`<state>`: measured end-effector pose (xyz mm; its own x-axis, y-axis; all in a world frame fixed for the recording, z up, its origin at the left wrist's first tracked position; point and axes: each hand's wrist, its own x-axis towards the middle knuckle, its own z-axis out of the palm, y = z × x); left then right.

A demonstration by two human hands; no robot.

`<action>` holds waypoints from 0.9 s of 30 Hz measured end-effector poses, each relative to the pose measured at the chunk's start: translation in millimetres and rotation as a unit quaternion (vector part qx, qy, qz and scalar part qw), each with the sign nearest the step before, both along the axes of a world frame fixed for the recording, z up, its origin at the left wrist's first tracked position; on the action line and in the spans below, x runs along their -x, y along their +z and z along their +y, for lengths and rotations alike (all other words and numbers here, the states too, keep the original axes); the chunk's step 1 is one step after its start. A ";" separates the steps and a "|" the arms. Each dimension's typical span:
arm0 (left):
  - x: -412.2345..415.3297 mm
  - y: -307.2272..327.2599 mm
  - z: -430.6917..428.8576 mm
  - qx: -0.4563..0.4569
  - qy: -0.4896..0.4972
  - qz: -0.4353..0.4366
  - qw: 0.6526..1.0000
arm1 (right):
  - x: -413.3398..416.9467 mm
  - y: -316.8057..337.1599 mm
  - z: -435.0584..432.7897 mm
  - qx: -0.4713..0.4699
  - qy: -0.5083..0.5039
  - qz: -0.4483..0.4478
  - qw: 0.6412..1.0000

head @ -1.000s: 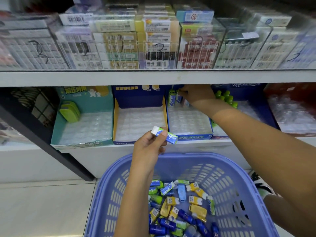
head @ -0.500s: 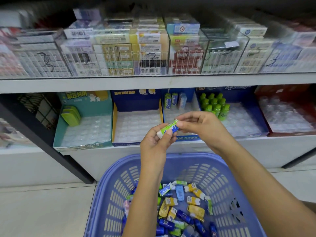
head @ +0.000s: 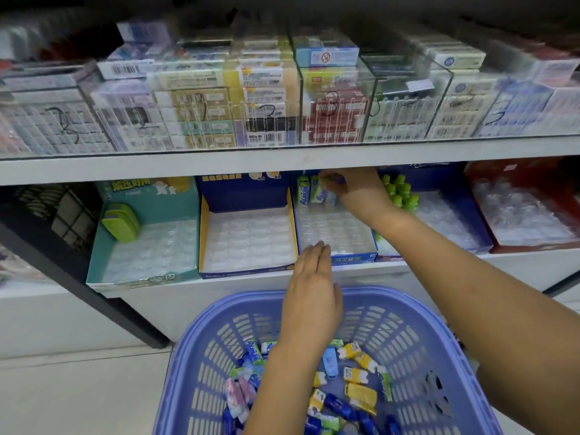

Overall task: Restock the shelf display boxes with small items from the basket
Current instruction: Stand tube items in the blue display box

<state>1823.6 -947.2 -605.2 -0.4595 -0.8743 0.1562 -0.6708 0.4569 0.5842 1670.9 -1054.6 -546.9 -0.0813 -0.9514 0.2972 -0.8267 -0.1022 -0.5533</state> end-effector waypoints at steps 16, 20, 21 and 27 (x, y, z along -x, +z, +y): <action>-1.1 -2.0 -2.5 0.005 0.002 0.004 1.000 | 6.8 16.8 -20.8 -0.132 0.028 0.004 0.991; -1.8 -1.9 -2.0 0.006 0.000 0.009 1.000 | 10.9 22.6 -19.5 -0.131 0.055 -0.016 0.990; -1.5 -2.0 -2.0 0.005 0.001 0.010 1.000 | 11.1 22.2 -19.5 -0.130 0.058 -0.020 0.990; -0.6 -3.1 -2.4 0.006 0.003 0.003 1.000 | 2.6 12.6 -26.0 -0.177 0.055 0.082 0.979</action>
